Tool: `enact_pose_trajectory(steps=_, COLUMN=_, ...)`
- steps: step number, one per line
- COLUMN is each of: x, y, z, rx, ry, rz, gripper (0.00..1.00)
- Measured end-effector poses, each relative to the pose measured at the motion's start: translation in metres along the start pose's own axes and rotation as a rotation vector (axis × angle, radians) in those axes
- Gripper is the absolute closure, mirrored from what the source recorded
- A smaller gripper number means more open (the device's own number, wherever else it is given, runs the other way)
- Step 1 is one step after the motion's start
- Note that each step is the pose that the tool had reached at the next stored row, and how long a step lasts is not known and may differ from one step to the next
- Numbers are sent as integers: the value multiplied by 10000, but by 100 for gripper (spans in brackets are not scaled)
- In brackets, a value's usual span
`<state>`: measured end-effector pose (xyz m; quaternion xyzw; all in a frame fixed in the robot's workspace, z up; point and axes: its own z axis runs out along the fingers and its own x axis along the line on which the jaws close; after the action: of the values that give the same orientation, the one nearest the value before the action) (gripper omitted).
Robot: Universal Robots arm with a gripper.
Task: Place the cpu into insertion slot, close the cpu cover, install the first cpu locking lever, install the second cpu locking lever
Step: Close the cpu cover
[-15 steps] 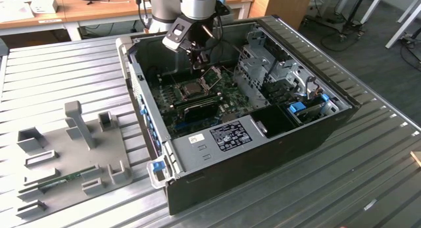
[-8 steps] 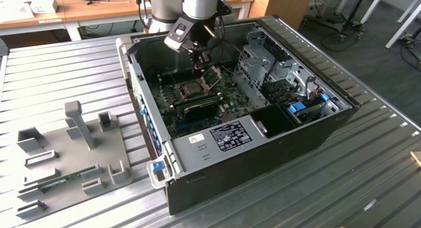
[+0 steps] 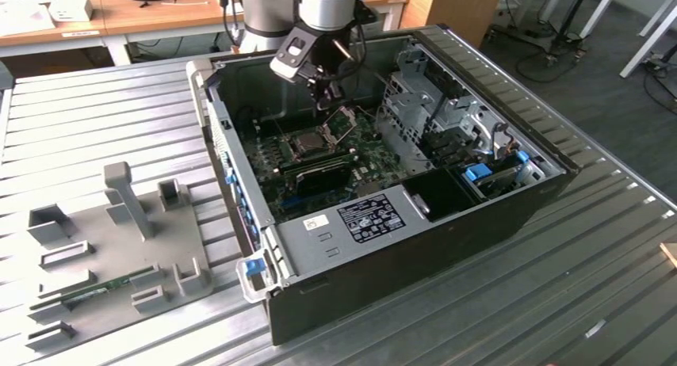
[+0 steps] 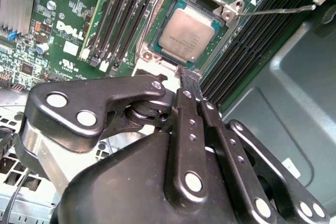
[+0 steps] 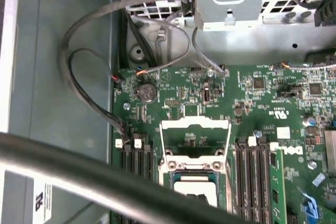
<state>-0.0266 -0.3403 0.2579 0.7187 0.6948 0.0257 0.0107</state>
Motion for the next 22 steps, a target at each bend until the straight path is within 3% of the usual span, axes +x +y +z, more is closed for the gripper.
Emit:
enact_pose_trajectory(steps=6, x=2, y=66, z=4, rx=0, ry=0, rz=0, gripper=90)
enact_pose_trajectory(steps=22, x=3, y=87, z=5, rx=0, ry=0, rz=0, gripper=90)
